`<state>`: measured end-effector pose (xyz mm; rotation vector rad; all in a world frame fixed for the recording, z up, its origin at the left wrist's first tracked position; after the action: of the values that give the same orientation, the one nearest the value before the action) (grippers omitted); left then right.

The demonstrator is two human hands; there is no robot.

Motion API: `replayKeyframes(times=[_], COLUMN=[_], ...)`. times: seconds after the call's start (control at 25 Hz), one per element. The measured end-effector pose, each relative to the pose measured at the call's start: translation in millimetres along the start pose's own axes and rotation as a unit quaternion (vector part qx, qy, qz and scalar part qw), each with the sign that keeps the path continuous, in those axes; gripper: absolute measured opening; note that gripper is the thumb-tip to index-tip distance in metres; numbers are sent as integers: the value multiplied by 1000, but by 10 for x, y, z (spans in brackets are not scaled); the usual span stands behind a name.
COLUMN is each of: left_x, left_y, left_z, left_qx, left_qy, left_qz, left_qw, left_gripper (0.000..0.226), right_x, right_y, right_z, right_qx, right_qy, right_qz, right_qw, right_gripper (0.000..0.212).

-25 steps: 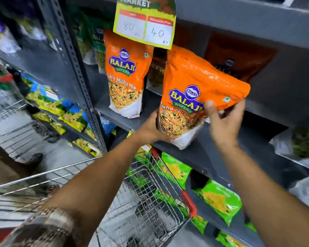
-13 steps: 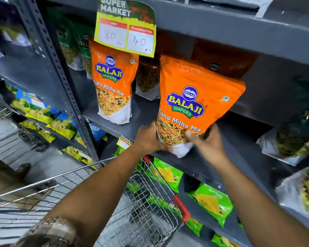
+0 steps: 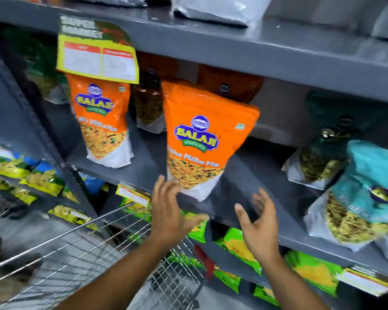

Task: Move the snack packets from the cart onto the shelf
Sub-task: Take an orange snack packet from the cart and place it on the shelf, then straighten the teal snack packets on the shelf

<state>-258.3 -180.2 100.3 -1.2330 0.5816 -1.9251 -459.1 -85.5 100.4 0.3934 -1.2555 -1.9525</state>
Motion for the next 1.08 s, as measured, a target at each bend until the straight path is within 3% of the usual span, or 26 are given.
replayKeyframes(times=[0.08,0.16,0.24,0.32,0.44,0.6,0.76,0.84,0.92,1.0,1.08], left_x=[-262,-289,-172,-51,38,37,85,93,115,154,177], left_y=[-328,-753,-1187,-1469,-1642,-1610,-1305,-1219,-1206,-1214,-1211], left_z=[-359,-793,-1263,-1713,-2162,-2389,-2249,-2157,-2117,-2122,-2113], left_qx=[-88,-172,-210,-240,-245,-235,-223,-220,-214,-204,-191], left_qy=[114,212,270,318,347,315,269,270,272,284,297], left_qz=[-54,7,87,145,175,194,213,220,209,191,178], left_qw=[988,962,936,906,888,899,912,911,915,917,919], left_gripper=[85,88,99,111,116,92,81,80,78,76,76], right_x=[-257,-347,-302,-183,-30,132,93,90,217,443,622], right_y=[-325,-628,-840,-934,-951,-997,-886,-631,-185,384,906], right_z=[489,1020,1485,1762,1962,2118,2136,2221,2411,2637,2700], right_qx=[-49,-119,-176,-165,-53,-108,-198,-185,-168,-213,-360], right_qy=[-136,-260,-284,-200,-61,9,115,62,-118,-212,-188], right_qz=[-30,-78,-106,-107,-66,-68,-40,32,162,310,367], right_qw=[989,955,937,960,995,992,973,980,965,902,837], right_gripper=[63,74,81,67,35,58,66,53,40,39,36])
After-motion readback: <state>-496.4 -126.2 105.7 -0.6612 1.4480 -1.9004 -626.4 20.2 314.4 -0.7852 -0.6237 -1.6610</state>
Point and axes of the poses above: each hand's wrist, its own x-axis towards the middle knuckle, its own z-axis out of the back of the hand, y = z × x, the point moved 1 cm from there along x, towards the middle knuckle, and after that the axes turned 11 degrees about -x, right-handed, at the moved point
